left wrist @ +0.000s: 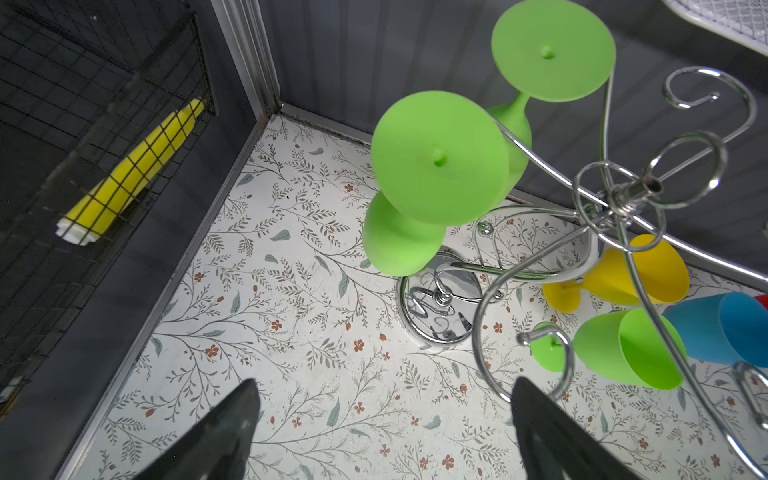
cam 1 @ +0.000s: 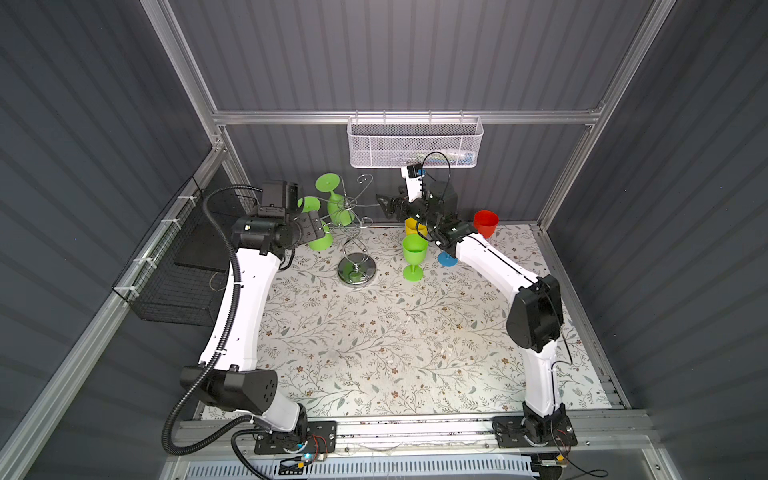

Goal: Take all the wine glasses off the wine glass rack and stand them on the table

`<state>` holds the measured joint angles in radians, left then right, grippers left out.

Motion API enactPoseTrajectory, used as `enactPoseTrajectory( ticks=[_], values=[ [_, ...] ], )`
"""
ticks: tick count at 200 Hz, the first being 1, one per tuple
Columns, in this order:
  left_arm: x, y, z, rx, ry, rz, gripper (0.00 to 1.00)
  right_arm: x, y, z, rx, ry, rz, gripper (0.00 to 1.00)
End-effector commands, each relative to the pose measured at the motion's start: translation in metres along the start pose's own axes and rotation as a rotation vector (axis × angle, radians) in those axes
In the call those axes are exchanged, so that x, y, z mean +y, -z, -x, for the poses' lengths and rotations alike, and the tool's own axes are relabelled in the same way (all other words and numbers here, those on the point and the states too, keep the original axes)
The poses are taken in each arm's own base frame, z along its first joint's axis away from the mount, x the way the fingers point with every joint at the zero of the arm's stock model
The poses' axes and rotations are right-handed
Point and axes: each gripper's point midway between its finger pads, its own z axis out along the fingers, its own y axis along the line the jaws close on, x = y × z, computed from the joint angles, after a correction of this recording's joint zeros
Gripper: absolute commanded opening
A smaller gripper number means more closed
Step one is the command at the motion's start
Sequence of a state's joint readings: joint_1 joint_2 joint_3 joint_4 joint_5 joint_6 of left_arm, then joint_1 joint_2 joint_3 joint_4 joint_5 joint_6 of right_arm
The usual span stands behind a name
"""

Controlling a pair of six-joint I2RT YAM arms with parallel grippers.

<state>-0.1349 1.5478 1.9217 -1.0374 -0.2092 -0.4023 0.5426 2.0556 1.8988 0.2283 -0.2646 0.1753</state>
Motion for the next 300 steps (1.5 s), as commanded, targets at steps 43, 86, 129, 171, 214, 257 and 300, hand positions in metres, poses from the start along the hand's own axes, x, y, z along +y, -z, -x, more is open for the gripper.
enactPoseTrajectory(
  ticks=[43, 86, 129, 171, 214, 257, 300],
  values=[
    [0.001, -0.022, 0.024, -0.026, 0.263, -0.202, 0.85, 0.048, 0.075, 0.042, -0.150, 0.053, 0.105, 0.89],
    [-0.002, -0.033, 0.035, -0.055, 0.407, -0.305, 0.78, 0.088, 0.121, 0.023, -0.156, 0.108, 0.197, 0.89],
    [-0.011, -0.045, 0.043, -0.083, 0.535, -0.403, 0.71, 0.116, 0.158, 0.018, -0.182, 0.136, 0.247, 0.89],
    [-0.015, -0.051, 0.052, -0.112, 0.641, -0.457, 0.60, 0.134, 0.182, 0.017, -0.194, 0.160, 0.288, 0.89],
    [-0.018, -0.056, 0.057, -0.123, 0.708, -0.498, 0.52, 0.139, 0.197, 0.023, -0.217, 0.169, 0.289, 0.89],
    [-0.021, -0.063, 0.057, -0.112, 0.762, -0.528, 0.43, 0.143, 0.206, 0.029, -0.236, 0.165, 0.302, 0.89],
    [-0.023, -0.067, 0.057, -0.105, 0.778, -0.540, 0.33, 0.145, 0.211, 0.031, -0.244, 0.174, 0.298, 0.89]
  ],
)
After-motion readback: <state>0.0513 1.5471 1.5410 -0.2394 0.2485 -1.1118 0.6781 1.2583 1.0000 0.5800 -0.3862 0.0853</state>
